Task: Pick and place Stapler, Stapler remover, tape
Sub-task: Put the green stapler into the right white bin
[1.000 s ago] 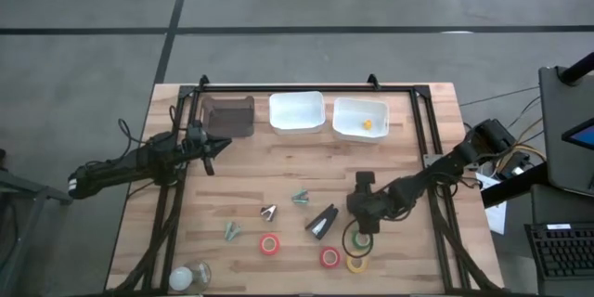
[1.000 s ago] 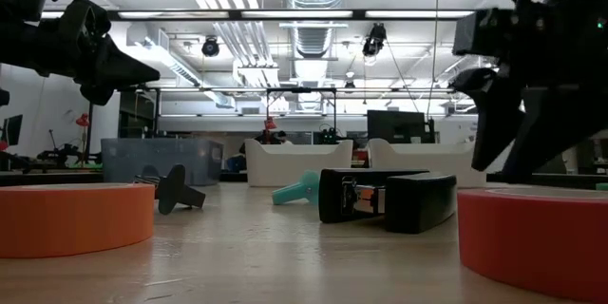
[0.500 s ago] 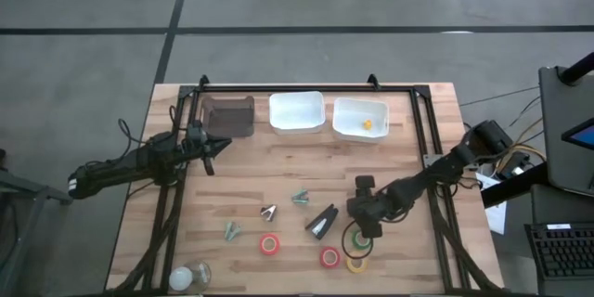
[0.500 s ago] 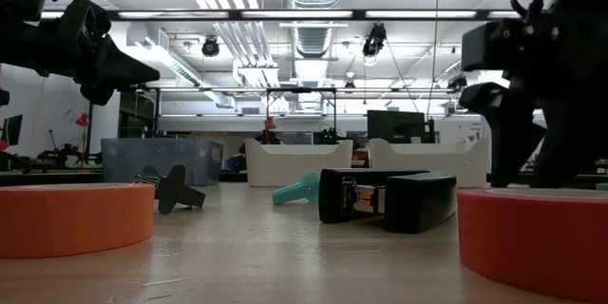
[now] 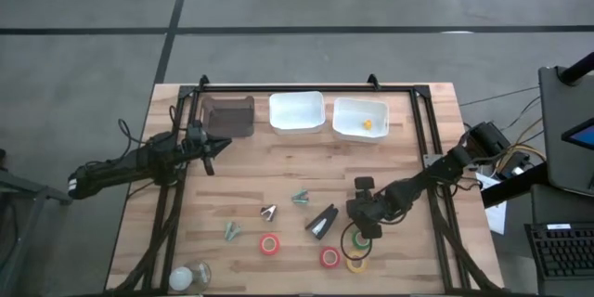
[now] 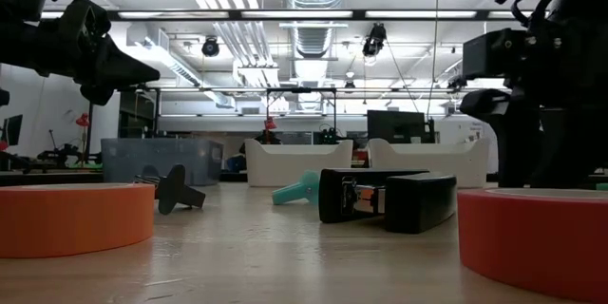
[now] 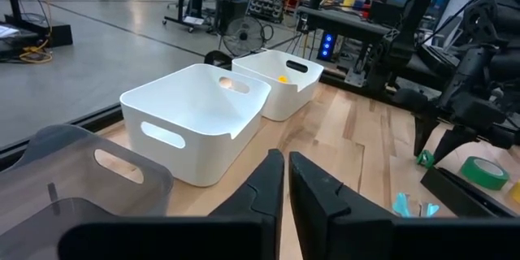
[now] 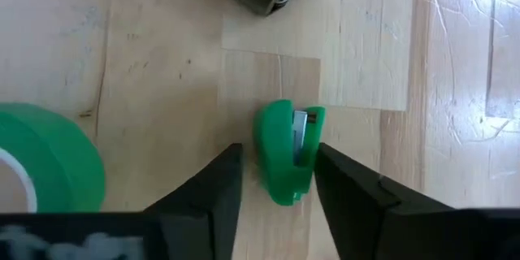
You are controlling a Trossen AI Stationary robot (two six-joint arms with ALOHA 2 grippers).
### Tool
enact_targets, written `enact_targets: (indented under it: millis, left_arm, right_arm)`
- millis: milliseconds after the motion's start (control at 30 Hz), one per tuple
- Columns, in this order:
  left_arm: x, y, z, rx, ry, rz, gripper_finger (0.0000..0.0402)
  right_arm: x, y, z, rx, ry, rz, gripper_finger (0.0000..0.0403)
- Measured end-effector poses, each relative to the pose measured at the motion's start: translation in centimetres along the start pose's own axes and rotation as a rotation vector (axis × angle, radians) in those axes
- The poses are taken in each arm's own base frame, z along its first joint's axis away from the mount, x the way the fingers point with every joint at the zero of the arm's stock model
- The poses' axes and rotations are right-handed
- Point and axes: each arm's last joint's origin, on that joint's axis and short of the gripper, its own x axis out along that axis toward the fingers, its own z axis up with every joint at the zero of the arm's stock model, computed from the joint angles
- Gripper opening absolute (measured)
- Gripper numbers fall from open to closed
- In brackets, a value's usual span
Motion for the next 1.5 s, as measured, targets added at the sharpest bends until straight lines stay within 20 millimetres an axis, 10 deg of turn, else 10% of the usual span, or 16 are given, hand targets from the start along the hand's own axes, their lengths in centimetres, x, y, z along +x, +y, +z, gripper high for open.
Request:
enact_targets:
  millis: [600, 1167, 1500]
  left_arm:
    - [0.0, 0.0, 0.0, 0.000, 0.001, 0.000, 0.0026]
    - [0.0, 0.0, 0.0, 0.000, -0.001, 0.000, 0.0023]
    - [0.0, 0.0, 0.0, -0.001, -0.004, -0.001, 0.0023]
  right_arm:
    - [-0.5, -5.3, 1.6, 0.010, -0.034, -0.122, 0.0073]
    - [-5.4, -18.3, 1.7, 0.392, -0.168, -0.474, 0.0076]
    - [-4.3, -23.3, -0.8, 0.655, -0.095, -0.347, 0.0070]
